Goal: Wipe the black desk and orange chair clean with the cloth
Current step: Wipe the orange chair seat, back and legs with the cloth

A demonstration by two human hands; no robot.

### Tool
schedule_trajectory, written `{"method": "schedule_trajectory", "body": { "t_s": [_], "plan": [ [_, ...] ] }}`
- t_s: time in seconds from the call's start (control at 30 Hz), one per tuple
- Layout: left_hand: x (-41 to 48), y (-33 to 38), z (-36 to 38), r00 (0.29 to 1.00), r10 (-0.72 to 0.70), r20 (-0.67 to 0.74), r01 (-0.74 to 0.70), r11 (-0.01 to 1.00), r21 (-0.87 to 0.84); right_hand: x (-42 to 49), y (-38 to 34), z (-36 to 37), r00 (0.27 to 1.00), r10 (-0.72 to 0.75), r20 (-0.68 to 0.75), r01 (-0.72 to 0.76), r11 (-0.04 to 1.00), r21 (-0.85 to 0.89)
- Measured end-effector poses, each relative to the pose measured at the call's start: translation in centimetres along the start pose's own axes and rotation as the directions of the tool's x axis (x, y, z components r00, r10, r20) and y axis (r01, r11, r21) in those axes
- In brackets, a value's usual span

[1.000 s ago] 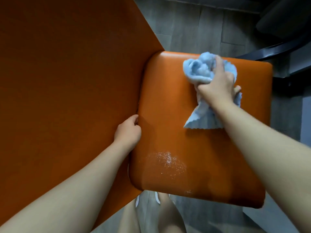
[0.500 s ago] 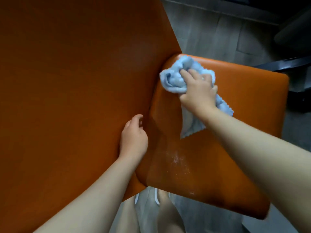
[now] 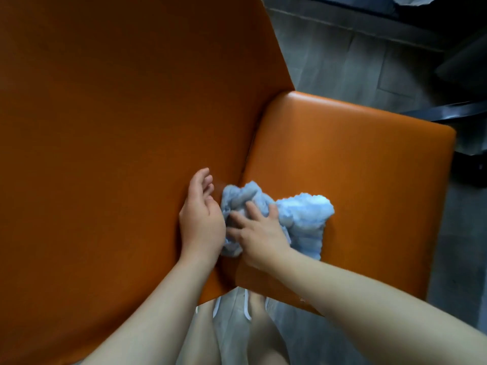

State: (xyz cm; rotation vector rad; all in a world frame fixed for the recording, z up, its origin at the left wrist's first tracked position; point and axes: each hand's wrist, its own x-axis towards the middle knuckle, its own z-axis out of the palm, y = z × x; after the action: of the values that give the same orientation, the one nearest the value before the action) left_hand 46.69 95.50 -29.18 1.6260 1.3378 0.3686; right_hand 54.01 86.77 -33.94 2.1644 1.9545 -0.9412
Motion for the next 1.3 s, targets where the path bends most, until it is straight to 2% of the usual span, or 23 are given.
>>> {"method": "schedule_trajectory", "body": {
  "t_s": [0.07,0.1,0.17,0.23,0.27,0.3,0.37,0.47,0.5,0.57,0.63,0.67,0.7,0.73,0.8,0.83,1.0,1.07,1.1,1.13,1.2,1.23,1.3],
  "plan": [
    [0.1,0.1,-0.2,1.000,-0.002,0.017,0.002,1.000,-0.015,-1.1,0.0,0.0,0.995,-0.071,0.064,0.071,0.997,0.005],
    [0.1,0.1,-0.3,0.999,-0.004,0.032,0.004,1.000,-0.012,-1.6,0.6,-0.4,0.996,-0.061,0.060,0.059,0.998,0.032],
    [0.2,0.1,-0.3,0.998,-0.005,0.062,0.004,1.000,0.011,-1.7,2.7,-1.7,0.994,0.080,-0.074,-0.071,0.991,0.112],
    [0.1,-0.1,-0.2,0.997,-0.008,0.080,0.004,0.999,0.051,-0.7,4.9,-3.3,0.928,0.277,-0.251,-0.247,0.958,0.144],
    [0.0,-0.2,-0.2,0.996,-0.013,0.087,0.007,0.998,0.070,0.2,5.3,-3.8,0.901,0.323,-0.291,-0.299,0.946,0.124],
    [-0.1,-0.3,-0.1,0.996,-0.018,0.092,0.011,0.997,0.081,1.2,5.1,-4.1,0.910,0.314,-0.271,-0.303,0.949,0.084],
    [-0.2,-0.4,-0.1,0.995,-0.022,0.096,0.014,0.996,0.084,2.5,3.3,-3.1,0.965,0.211,-0.157,-0.217,0.976,-0.025],
    [0.0,-0.5,0.0,0.995,-0.023,0.098,0.015,0.997,0.078,1.1,0.8,0.1,0.994,0.067,-0.091,-0.075,0.993,-0.087],
    [0.0,-0.5,-0.1,0.995,-0.023,0.102,0.015,0.997,0.081,0.2,0.5,0.7,0.998,-0.022,-0.062,0.015,0.993,-0.120],
    [-0.2,-0.6,-0.1,0.992,-0.001,0.122,-0.011,0.995,0.098,-1.8,0.7,1.3,0.973,-0.217,0.077,0.228,0.958,-0.176],
    [-0.4,-0.9,-0.2,0.989,0.018,0.148,-0.039,0.989,0.141,-3.6,1.8,0.3,0.908,-0.344,0.239,0.392,0.899,-0.195],
    [-0.4,-1.1,-0.2,0.988,0.021,0.154,-0.047,0.985,0.167,-4.1,2.5,-0.3,0.885,-0.398,0.242,0.445,0.876,-0.189],
    [-0.4,-1.3,-0.1,0.987,0.019,0.161,-0.049,0.982,0.182,-4.5,3.0,-1.0,0.887,-0.424,0.184,0.456,0.866,-0.206],
    [-0.4,-1.4,0.0,0.986,0.013,0.169,-0.045,0.982,0.182,-4.6,3.3,-1.6,0.904,-0.422,0.064,0.425,0.873,-0.240],
    [-0.3,-1.6,0.2,0.984,-0.012,0.178,-0.021,0.984,0.180,-3.9,2.7,-1.9,0.933,-0.334,-0.133,0.286,0.914,-0.287],
    [-0.4,-1.8,0.3,0.984,-0.016,0.178,-0.019,0.982,0.190,-3.2,1.9,-1.6,0.931,-0.319,-0.178,0.261,0.922,-0.287],
    [-0.5,-2.3,0.2,0.979,0.029,0.201,-0.074,0.972,0.224,-5.1,0.4,2.5,0.923,-0.383,0.043,0.376,0.867,-0.327],
    [-0.6,-2.5,0.2,0.974,0.026,0.226,-0.085,0.963,0.256,-7.0,2.1,2.2,0.874,-0.443,0.200,0.485,0.824,-0.293],
    [-0.6,-2.6,0.3,0.968,0.023,0.250,-0.094,0.957,0.274,-7.9,3.0,1.5,0.849,-0.481,0.220,0.525,0.812,-0.253],
    [-0.6,-2.7,0.4,0.963,0.018,0.271,-0.100,0.951,0.293,-8.1,4.1,0.3,0.850,-0.510,0.131,0.526,0.814,-0.247],
    [-0.6,-3.1,0.7,0.953,-0.005,0.302,-0.102,0.936,0.338,-7.3,7.1,-2.2,0.864,-0.467,-0.186,0.414,0.871,-0.263],
    [-0.6,-3.3,0.9,0.947,-0.021,0.320,-0.102,0.927,0.362,-6.5,8.4,-3.4,0.871,-0.378,-0.314,0.319,0.921,-0.224],
    [-0.6,-3.7,1.5,0.925,-0.058,0.375,-0.115,0.899,0.422,-4.7,10.2,-5.1,0.883,-0.167,-0.439,0.132,0.985,-0.109]
  ]
}}
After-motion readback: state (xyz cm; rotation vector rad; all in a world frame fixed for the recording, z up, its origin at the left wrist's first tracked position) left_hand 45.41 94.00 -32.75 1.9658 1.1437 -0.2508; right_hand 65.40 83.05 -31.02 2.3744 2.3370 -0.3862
